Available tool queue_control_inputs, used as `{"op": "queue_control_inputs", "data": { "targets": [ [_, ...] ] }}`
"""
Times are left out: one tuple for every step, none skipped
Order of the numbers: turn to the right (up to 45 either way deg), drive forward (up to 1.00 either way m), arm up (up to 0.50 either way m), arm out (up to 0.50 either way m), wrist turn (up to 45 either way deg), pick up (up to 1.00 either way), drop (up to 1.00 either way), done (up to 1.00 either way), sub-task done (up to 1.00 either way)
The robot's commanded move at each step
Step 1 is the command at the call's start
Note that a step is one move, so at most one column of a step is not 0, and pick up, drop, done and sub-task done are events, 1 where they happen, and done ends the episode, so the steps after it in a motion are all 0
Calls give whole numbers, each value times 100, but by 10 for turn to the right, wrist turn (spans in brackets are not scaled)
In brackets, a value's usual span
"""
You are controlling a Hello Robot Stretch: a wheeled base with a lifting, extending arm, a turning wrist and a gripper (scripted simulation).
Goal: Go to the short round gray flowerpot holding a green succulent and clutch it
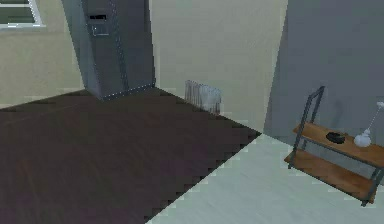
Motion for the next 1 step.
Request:
{"op": "queue_control_inputs", "data": {
  "targets": [
    [0, 20, 0, 0, 0, 0, 0, 0, 0]
  ]
}}
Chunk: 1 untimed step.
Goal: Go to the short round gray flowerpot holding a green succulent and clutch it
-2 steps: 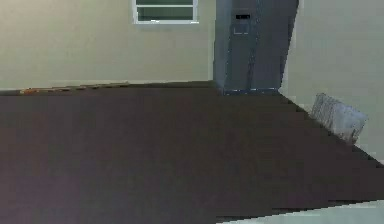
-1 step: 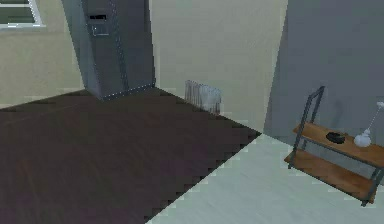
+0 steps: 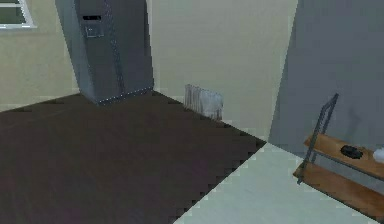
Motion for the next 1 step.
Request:
{"op": "queue_control_inputs", "data": {
  "targets": [
    [-450, 0, 0, 0, 0, 0, 0, 0, 0]
  ]
}}
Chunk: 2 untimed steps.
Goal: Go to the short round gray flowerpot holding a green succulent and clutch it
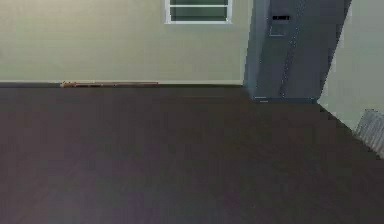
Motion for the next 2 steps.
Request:
{"op": "queue_control_inputs", "data": {
  "targets": [
    [-450, 0, 0, 0, 0, 0, 0, 0, 0],
    [-360, 0, 0, 0, 0, 0, 0, 0, 0]
  ]
}}
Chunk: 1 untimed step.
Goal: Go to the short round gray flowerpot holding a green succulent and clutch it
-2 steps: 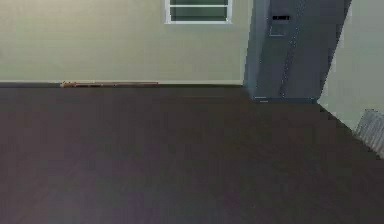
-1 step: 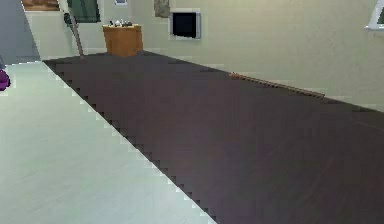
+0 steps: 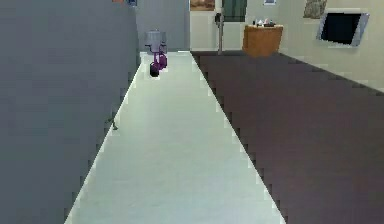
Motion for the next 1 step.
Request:
{"op": "queue_control_inputs", "data": {
  "targets": [
    [0, 100, 0, 0, 0, 0, 0, 0, 0]
  ]
}}
